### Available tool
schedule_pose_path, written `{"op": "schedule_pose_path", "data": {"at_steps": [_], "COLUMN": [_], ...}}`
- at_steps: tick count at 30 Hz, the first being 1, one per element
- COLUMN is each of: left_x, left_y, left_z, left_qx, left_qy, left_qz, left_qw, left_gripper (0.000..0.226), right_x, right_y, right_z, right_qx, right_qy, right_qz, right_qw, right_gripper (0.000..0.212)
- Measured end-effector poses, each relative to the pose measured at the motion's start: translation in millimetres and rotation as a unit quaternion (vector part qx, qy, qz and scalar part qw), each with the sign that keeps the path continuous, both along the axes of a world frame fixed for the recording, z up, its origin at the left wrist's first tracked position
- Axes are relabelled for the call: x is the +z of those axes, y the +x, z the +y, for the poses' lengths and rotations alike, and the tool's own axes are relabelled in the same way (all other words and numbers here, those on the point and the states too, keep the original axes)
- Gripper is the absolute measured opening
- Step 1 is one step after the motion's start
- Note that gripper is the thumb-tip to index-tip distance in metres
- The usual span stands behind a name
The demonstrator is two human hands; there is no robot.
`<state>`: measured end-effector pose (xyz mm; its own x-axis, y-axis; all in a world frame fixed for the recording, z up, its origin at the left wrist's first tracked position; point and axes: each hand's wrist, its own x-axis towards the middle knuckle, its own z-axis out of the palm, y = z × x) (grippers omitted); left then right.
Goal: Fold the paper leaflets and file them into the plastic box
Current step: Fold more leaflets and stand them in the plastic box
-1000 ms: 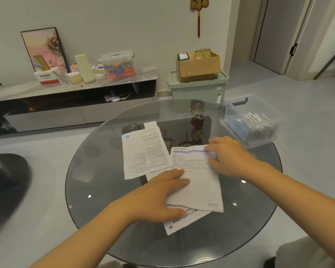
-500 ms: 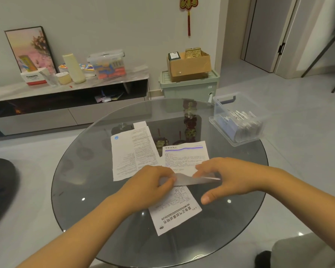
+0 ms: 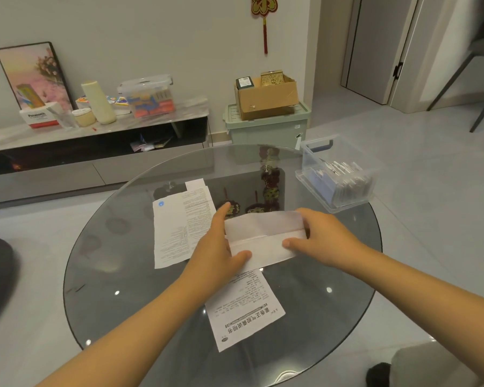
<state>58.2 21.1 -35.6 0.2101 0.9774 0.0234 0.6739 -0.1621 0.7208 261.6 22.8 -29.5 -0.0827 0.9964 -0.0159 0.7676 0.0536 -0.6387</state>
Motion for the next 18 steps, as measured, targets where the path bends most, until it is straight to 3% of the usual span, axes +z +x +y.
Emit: {"op": "schedule_pose_path", "data": {"at_steps": [3, 7, 9, 12, 18], "left_x": [-6.0, -6.9, -6.7, -7.9, -6.7], "left_y": [0.2, -1.0, -2.0, -2.4, 0.9], "left_z": [3.9, 3.6, 3.5, 1.7, 1.7], "left_qx": [0.009, -0.012, -0.030, -0.094, -0.131], "left_qy": [0.008, 0.053, 0.110, 0.128, 0.118], "left_qz": [0.001, 0.105, 0.145, 0.197, 0.261], "left_qw": [1.000, 0.993, 0.983, 0.968, 0.949], "left_gripper": [0.104, 0.088, 0.069, 0.043, 0.048], "right_x": [-5.3, -10.1, -9.2, -8.0, -7.2], "right_y": [-4.4, -3.4, -2.0, -2.2, -3.0], "right_z": [2.4, 6.1, 5.8, 5.4, 1.6], "right_qx": [-0.002, -0.001, 0.017, 0.105, 0.182], "right_qy": [0.004, 0.040, 0.071, 0.102, 0.049], "right_qz": [0.003, -0.067, -0.091, -0.189, -0.244], "right_qw": [1.000, 0.997, 0.993, 0.971, 0.951], "right_gripper": [0.056, 0.089, 0.084, 0.052, 0.059]}}
